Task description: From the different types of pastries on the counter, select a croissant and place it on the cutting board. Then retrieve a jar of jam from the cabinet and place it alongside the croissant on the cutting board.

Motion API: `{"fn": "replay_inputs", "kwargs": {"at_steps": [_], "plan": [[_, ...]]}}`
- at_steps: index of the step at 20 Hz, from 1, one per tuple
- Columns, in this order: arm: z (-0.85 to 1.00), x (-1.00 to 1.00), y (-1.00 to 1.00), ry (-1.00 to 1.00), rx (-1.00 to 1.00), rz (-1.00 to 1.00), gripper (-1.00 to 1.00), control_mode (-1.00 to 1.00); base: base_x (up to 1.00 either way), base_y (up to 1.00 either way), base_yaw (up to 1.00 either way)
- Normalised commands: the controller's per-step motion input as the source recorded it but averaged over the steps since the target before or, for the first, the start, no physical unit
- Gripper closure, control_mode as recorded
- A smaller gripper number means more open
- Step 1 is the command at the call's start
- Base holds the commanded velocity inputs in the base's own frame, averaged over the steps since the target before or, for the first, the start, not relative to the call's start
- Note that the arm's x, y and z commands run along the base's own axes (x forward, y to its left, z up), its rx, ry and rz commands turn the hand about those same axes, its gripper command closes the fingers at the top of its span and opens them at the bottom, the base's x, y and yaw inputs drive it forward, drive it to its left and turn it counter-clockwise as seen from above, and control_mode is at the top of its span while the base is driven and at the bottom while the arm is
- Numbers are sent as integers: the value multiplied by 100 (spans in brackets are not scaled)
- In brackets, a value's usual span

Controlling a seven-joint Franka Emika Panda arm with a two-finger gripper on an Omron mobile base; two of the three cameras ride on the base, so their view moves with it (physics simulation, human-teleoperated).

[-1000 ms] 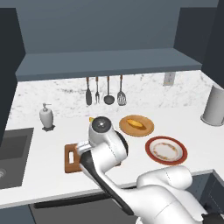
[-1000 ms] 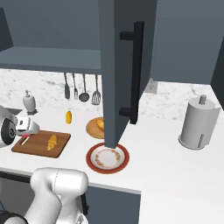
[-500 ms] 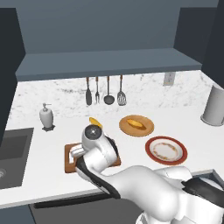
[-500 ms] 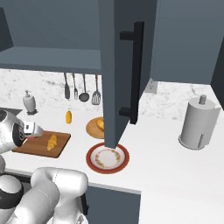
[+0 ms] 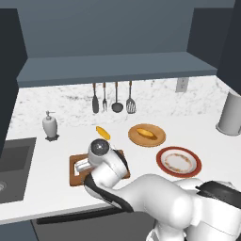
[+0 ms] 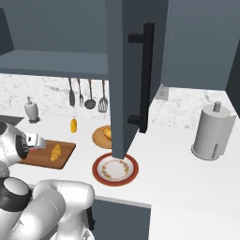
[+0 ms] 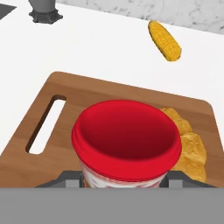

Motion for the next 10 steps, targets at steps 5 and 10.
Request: {"fn": "replay_inputs", "kwargs": {"at_steps": [5,10], "plan": [[-39,6,-5,-12,4,0,100,-100,0,0,0],[-21,30,-13,-3,18,0,100,-100,0,0,0]]}}
